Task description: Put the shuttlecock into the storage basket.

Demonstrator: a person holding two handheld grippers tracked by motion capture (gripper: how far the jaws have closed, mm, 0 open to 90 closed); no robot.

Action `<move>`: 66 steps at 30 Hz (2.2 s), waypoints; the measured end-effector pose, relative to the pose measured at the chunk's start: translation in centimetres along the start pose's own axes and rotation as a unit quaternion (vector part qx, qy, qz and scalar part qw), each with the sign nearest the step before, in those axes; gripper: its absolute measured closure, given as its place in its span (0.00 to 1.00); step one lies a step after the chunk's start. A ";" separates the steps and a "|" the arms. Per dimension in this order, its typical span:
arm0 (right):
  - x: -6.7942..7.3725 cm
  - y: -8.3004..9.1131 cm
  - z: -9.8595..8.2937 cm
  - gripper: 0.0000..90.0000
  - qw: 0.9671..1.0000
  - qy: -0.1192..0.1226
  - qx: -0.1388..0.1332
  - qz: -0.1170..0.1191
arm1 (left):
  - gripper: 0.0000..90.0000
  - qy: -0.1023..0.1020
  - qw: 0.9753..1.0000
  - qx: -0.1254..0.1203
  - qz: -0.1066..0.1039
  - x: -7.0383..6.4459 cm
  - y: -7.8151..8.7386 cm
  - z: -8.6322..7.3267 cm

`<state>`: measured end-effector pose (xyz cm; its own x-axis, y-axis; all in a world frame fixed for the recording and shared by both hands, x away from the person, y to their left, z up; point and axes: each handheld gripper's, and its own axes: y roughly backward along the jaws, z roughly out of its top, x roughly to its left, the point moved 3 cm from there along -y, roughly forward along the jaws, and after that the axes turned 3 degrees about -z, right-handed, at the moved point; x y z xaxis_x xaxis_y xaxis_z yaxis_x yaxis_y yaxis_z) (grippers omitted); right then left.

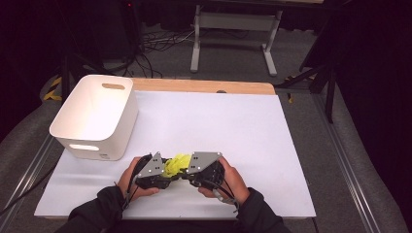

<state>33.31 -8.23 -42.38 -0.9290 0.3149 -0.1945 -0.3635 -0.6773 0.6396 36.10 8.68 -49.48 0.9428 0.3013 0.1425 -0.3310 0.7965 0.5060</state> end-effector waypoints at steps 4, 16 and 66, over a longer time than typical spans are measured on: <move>0.2 -0.2 0.1 0.94 1.000 0.001 -0.004 0.003 | 0.55 0.001 1.000 0.001 0.001 0.0 0.0 0.0; 0.5 0.1 0.3 0.56 1.000 0.025 0.017 -0.009 | 0.59 -0.005 1.000 0.001 0.004 0.0 0.0 -0.1; -2.0 4.9 -4.1 0.21 0.983 0.010 -0.049 -0.175 | 0.59 0.001 0.999 -0.021 0.035 0.7 2.9 -0.5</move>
<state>33.06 -14.90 -41.91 -0.7460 0.5282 -0.4056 -0.6659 -0.5904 0.4561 35.75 11.46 -48.30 0.9176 0.3572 0.1744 -0.3967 0.7954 0.4582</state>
